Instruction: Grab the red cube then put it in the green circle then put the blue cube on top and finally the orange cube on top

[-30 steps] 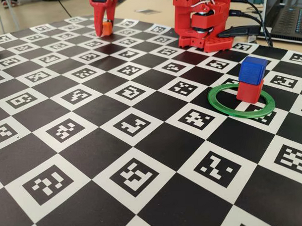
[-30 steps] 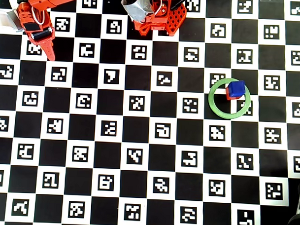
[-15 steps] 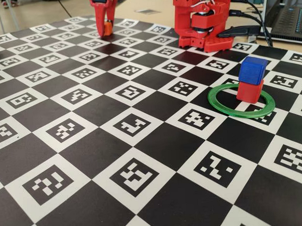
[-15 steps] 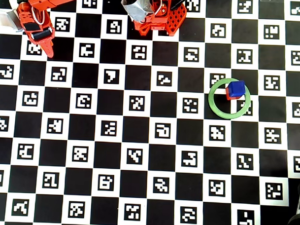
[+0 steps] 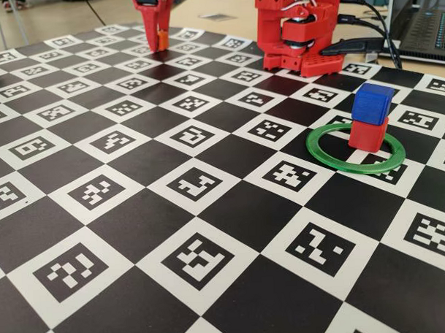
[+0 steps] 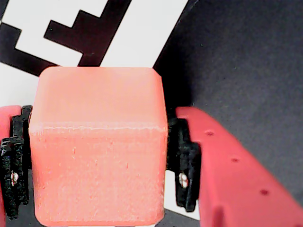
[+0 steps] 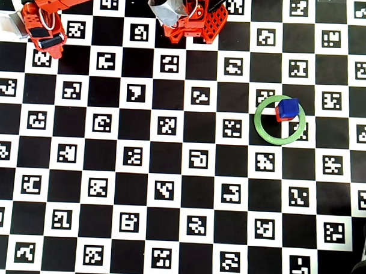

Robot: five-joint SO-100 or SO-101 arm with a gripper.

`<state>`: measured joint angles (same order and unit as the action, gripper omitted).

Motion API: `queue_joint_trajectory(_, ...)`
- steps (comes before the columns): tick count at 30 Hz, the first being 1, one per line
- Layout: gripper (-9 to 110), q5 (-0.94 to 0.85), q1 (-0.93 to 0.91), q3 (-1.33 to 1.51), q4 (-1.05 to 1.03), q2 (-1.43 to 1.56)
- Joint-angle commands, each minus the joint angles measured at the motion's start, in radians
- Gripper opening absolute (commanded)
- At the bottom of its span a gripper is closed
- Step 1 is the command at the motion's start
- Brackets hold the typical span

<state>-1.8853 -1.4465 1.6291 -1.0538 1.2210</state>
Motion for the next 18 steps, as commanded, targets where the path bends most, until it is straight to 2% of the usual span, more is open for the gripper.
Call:
queue_joint_trajectory(1, 9, 0.003, 0.011, -0.005, 0.003, 0.092)
queue_joint_trajectory(10, 8, 0.011, 0.011, -0.006, -0.009, 0.104)
queue_joint_trajectory(18, 7, 0.048, 0.031, -0.087, -0.146, 0.153)
